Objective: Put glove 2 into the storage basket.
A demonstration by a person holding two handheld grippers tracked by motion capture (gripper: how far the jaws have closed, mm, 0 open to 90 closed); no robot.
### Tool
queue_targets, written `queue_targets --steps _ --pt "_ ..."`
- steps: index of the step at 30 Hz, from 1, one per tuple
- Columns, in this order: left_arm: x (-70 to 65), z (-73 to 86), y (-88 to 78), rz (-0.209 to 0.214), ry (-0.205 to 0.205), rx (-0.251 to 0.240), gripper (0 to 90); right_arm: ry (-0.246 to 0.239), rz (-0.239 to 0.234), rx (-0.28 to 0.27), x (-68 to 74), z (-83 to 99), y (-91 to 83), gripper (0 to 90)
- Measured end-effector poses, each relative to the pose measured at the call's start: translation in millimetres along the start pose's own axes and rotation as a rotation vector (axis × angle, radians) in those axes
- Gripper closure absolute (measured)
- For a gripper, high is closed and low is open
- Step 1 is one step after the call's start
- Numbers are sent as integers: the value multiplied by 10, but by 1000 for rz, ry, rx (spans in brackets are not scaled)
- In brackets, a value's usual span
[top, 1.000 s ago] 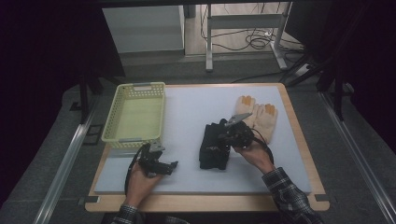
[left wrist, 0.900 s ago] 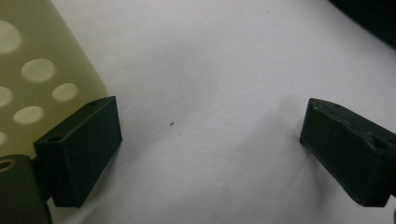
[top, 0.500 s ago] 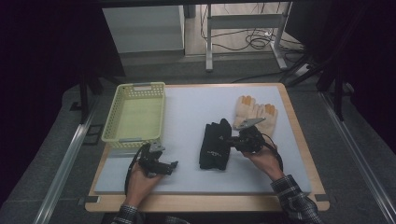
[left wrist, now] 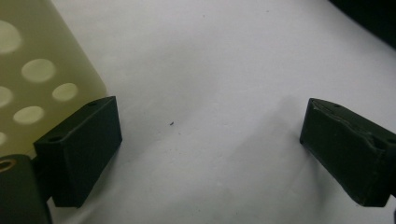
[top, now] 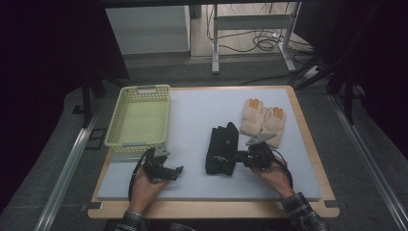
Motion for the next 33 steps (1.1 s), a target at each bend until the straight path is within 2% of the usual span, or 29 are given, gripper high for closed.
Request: queue_targets --steps 6,11,14,15,19,25,33 --pt "0 0 0 0 0 0 56 16 -5 5 12 145 0 822" --pt "0 0 0 -1 1 0 56 32 10 -15 -31 122 22 793" --pt "0 0 0 0 0 0 56 30 9 -2 -49 105 46 839" --pt "0 0 0 0 0 0 56 18 -6 19 -24 130 85 855" --pt "1 0 0 0 1 0 56 2 -8 29 28 166 142 860" --pt "0 0 0 0 0 0 56 11 -38 12 90 158 219 857" --pt "1 0 0 0 1 0 56 -7 -57 4 171 76 360 853"
Point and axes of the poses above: each handheld gripper's, and its own axes: y roughly forward along the jaws, z roughly out of its underside, x roughly to its left, the point moved 9 cm from there along y, roughly forward along the jaws, and after that the axes turned 15 degrees about -z, right-handed, at the moved point
